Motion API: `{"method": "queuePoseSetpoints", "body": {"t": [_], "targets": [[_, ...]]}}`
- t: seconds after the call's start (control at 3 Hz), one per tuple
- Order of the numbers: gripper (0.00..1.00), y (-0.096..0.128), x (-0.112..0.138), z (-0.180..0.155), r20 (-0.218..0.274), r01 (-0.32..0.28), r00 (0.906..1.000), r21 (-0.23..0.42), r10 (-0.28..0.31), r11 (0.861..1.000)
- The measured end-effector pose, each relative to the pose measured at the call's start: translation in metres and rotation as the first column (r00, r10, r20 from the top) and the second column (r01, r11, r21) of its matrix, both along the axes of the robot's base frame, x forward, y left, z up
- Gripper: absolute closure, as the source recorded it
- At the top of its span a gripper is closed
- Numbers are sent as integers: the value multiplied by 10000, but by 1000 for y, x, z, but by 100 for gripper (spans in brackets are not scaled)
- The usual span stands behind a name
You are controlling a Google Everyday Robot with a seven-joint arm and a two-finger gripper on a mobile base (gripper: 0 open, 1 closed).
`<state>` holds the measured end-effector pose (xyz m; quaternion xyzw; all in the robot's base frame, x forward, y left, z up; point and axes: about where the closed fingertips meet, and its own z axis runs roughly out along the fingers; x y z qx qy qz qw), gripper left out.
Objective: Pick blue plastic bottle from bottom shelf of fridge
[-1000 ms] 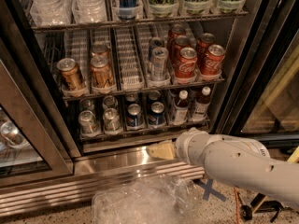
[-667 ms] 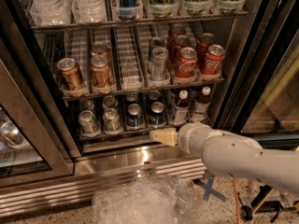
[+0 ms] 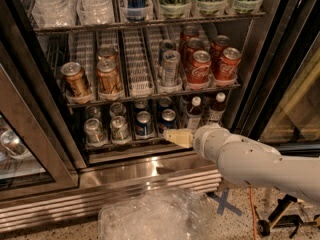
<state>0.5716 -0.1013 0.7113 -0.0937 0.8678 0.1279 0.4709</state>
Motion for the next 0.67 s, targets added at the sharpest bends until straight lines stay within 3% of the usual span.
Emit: {"method": "queuePoseSetpoints", "body": {"t": [0.33,0.67], "targets": [[0,4,3,-3,54,57,10000,287,-59,9996],[0,12,21,-13,505,216,9983,1326,-285,9909]]}}
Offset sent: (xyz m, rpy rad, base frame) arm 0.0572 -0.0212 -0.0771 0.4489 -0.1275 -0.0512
